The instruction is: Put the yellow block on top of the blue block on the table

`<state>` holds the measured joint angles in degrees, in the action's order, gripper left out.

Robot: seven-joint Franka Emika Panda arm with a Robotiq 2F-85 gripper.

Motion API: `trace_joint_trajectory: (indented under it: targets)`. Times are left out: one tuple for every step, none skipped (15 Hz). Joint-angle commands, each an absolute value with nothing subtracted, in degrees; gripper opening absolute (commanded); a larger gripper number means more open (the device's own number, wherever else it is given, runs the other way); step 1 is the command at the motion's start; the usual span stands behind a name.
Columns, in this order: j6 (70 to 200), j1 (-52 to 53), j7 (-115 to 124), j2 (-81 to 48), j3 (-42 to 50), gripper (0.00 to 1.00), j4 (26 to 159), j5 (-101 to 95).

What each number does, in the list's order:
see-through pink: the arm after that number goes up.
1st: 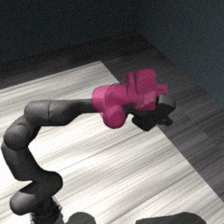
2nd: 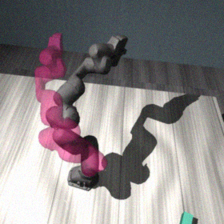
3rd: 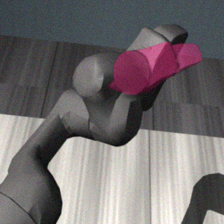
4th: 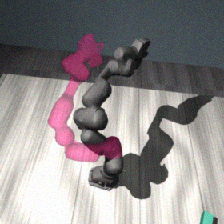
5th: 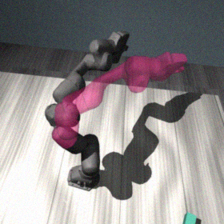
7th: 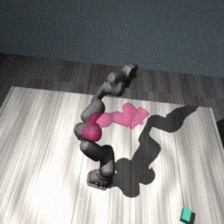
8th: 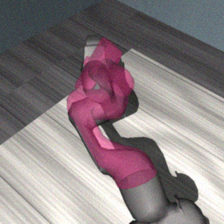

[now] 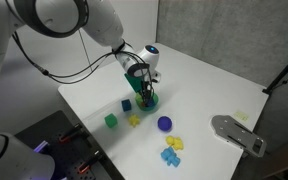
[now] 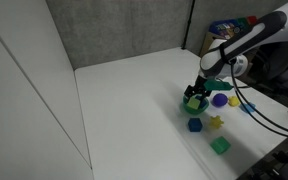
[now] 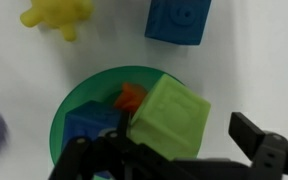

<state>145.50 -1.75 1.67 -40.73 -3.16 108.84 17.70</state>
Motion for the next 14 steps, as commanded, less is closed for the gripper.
trace_joint_trajectory:
  targets:
    - [145.93,-3.22,3.11,-43.37,-4.92,1.0,105.88,19.44]
    - [145.95,-3.29,3.14,-43.68,-5.07,1.0,105.7,19.74]
    - [145.85,-3.56,2.82,-43.82,-5.41,0.75,105.72,20.15]
    - [145.74,-3.67,2.71,-43.95,-5.54,0.73,105.68,20.2]
    - [145.68,-3.81,2.65,-44.04,-5.67,0.66,105.66,20.25]
    - [145.62,-3.92,2.6,-43.94,-5.78,0.6,105.65,20.28]
    - [145.58,-4.06,2.46,-43.73,-5.85,0.59,105.78,20.19]
    - [145.55,-4.18,2.31,-43.44,-5.95,0.56,105.98,20.13]
    - [145.64,-4.28,2.05,-42.92,-6.11,0.52,106.29,20.09]
    - [145.68,-4.48,1.72,-42.37,-6.38,0.45,106.56,20.17]
    - [145.67,-4.63,1.43,-41.8,-6.53,0.42,106.97,20.18]
    - [145.73,-4.76,1.19,-41.4,-6.66,0.41,107.29,20.22]
    - [145.79,-4.92,1.0,-41.13,-6.78,0.38,107.5,20.28]
    - [145.84,-5.2,0.67,-40.82,-6.98,0.35,107.77,20.41]
